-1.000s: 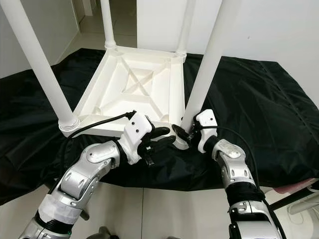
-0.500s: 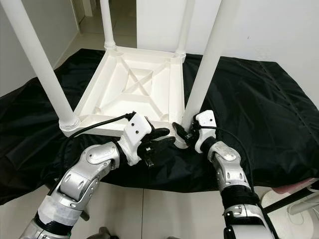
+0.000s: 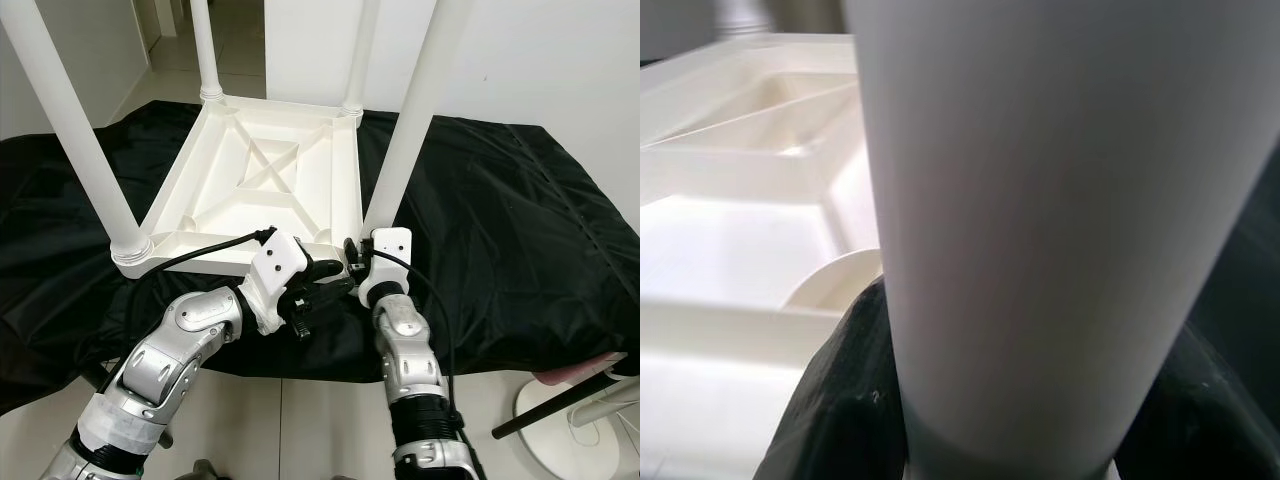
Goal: Building children table
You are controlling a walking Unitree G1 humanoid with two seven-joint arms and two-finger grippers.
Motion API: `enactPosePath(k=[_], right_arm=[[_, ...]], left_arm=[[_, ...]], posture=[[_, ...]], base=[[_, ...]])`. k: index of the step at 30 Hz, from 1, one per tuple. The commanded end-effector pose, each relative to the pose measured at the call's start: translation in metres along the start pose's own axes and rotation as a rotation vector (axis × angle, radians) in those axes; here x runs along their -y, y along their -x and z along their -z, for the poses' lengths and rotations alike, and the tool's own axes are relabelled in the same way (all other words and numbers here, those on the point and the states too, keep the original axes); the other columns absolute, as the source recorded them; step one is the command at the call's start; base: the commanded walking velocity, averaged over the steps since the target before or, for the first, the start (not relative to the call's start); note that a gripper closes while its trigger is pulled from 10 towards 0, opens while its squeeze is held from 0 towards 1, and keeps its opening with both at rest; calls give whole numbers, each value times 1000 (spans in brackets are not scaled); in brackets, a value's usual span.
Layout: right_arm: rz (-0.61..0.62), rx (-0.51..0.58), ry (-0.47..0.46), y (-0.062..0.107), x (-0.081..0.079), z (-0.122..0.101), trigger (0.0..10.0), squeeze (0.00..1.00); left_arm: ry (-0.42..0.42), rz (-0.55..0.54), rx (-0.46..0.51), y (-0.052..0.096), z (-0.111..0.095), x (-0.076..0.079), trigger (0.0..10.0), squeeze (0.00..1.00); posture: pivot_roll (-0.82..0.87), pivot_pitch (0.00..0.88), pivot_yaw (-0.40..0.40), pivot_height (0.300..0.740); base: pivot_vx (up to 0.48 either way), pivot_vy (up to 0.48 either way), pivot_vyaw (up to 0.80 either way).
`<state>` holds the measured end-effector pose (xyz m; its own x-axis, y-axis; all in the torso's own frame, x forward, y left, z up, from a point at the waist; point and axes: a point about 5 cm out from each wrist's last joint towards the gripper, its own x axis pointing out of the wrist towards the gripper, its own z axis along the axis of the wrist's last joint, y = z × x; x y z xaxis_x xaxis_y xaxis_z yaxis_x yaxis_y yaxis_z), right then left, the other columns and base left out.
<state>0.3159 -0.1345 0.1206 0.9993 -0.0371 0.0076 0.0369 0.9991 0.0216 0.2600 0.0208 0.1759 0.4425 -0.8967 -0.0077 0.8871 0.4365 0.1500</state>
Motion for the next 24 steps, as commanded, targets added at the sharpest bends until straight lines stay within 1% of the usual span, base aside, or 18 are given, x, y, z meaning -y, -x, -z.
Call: enactPosePath(k=[1,2,3,5,7,8,9,10,11,14,19,21,23,24], right_arm=[[61,-86,19,5,4,17,10000,0],[74,-82,13,7,-1,16,10000,0],[55,-71,8,7,-6,14,10000,0],[55,-71,8,7,-6,14,10000,0],[-7,-59,-24,7,-11,11,10000,0],[-7,-59,-24,7,-11,11,10000,0],[-27,-51,-29,7,-12,8,10000,122],[-55,-41,-53,6,-15,5,10000,1000],[-71,-33,-68,6,-17,3,10000,1000],[-108,-9,-74,8,-18,-1,10000,1000],[-127,6,-67,11,-17,-2,10000,1000],[-189,25,-49,15,-7,-2,10000,1000],[-189,25,-49,15,-7,-2,10000,1000],[-219,29,-25,15,1,-1,10000,1000]], left_arm=[[-12,-37,-3,-2,0,-1,10000,0],[-12,-37,-2,-2,-1,-1,10000,0],[-12,-38,-1,-2,-1,-1,10000,0],[-12,-38,-1,-2,-1,-1,10000,0],[-10,-38,-1,-3,0,-1,10000,0],[-10,-38,-1,-3,0,-1,10000,0],[-10,-38,-1,-3,0,0,10000,0],[-10,-38,-1,-3,0,0,10000,0],[-10,-38,-1,-3,0,0,10000,0],[-7,-42,1,-3,0,0,10000,0],[-5,-47,2,-3,0,0,10000,0],[-2,-54,1,-2,0,0,10000,0],[-2,-54,1,-2,0,0,10000,0],[-1,-56,1,-2,1,0,10000,0]], posture=[[-3,0,-25,740],[-3,0,-25,740],[-2,0,-28,740],[-2,0,-28,740],[-4,0,-29,740],[-4,0,-29,740],[-3,0,-31,740],[-3,0,-31,740],[-3,0,-31,740],[2,0,-39,740],[3,0,-42,740],[2,0,-46,740],[2,0,-46,740],[0,0,-46,740]], base=[[0,0,0],[0,0,0],[0,0,0],[0,0,0],[0,0,0],[0,0,0],[0,0,0],[0,0,0],[0,0,0],[0,0,0],[0,0,0],[0,0,0],[0,0,0],[0,0,0]])
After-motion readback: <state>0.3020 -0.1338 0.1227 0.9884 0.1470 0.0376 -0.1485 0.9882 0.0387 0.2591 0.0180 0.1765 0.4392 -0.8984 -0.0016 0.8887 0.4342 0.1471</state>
